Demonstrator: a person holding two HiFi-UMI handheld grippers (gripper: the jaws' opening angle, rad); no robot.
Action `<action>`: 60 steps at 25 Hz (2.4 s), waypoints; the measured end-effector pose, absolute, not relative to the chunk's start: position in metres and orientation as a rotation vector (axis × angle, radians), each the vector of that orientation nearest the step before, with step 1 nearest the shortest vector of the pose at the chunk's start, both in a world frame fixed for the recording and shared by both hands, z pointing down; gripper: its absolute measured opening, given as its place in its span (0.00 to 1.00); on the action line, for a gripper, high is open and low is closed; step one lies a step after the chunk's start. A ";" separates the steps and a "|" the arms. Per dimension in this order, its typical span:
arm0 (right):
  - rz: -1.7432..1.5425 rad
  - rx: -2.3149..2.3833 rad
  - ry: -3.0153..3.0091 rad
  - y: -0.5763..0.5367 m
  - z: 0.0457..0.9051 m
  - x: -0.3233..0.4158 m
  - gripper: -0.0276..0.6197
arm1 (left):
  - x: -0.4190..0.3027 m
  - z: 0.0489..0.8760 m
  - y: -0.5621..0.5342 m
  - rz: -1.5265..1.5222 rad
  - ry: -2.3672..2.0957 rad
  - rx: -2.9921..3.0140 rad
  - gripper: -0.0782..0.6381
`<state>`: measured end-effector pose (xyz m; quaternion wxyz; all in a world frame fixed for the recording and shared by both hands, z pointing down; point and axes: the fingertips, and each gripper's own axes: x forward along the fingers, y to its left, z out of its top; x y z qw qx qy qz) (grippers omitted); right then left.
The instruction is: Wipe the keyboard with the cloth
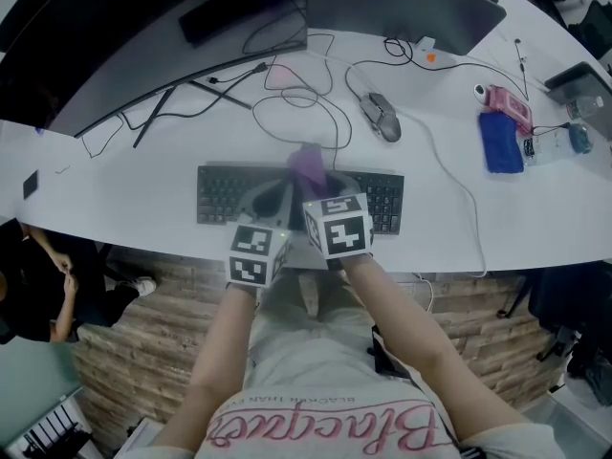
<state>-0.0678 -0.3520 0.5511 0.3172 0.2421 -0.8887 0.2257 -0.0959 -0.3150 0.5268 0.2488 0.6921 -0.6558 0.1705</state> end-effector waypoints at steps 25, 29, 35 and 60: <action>0.583 0.773 -2.284 -0.411 0.553 0.059 0.19 | 0.009 0.525 -0.366 0.471 -1.707 1.985 0.12; 0.573 0.807 -2.272 -0.418 0.552 0.075 0.19 | 0.017 0.525 -0.369 0.469 -1.696 1.998 0.12; 0.580 0.859 -2.256 -0.427 0.553 0.098 0.19 | 0.026 0.525 -0.371 0.461 -1.691 2.006 0.12; 0.529 1.035 -2.247 -0.381 0.491 0.109 0.19 | -0.020 0.483 -0.324 0.410 -1.732 2.059 0.12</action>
